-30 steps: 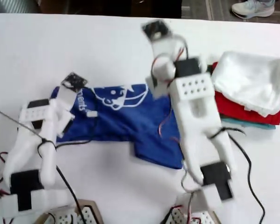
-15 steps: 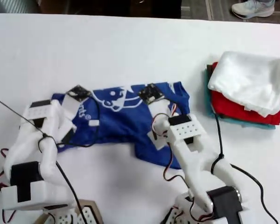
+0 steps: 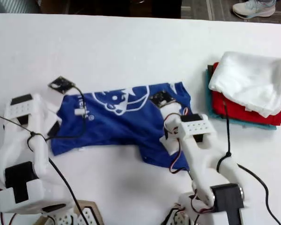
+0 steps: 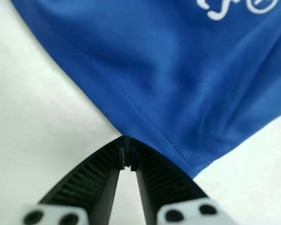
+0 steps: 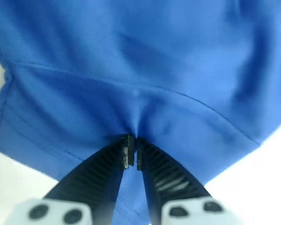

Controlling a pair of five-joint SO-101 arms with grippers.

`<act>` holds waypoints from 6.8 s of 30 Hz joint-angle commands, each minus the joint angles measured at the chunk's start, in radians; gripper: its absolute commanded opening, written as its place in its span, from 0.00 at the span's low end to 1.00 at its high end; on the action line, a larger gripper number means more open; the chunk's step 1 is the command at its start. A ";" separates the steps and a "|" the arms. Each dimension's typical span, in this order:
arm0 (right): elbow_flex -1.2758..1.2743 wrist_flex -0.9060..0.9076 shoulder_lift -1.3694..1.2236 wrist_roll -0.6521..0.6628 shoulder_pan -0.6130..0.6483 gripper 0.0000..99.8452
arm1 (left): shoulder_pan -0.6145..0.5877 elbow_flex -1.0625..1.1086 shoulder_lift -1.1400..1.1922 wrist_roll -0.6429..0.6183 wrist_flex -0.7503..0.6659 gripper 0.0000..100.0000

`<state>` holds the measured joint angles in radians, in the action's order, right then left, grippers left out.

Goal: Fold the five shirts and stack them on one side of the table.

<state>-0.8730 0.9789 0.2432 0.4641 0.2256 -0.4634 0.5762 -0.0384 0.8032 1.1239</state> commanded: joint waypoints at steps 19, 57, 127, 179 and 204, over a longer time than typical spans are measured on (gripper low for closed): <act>-0.247 0.220 0.464 0.376 0.217 0.24 | 0.109 -0.286 0.000 -0.307 0.130 0.03; -0.037 0.076 -0.097 0.339 0.013 0.02 | 0.103 -0.291 -0.009 -0.315 0.137 0.03; 1.593 0.616 -0.943 0.354 0.097 0.11 | 0.110 -0.266 -0.003 -0.313 0.138 0.03; 1.227 0.297 -0.608 -0.175 0.054 0.02 | 0.060 -0.266 -0.003 -0.313 0.138 0.03; 0.681 0.157 -0.139 -0.026 -0.015 0.05 | 0.028 -0.277 -0.002 -0.601 0.130 0.13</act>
<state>-0.1918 1.1231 -0.0621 0.4335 0.1841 -0.4035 0.3276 -0.0338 0.2325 1.2666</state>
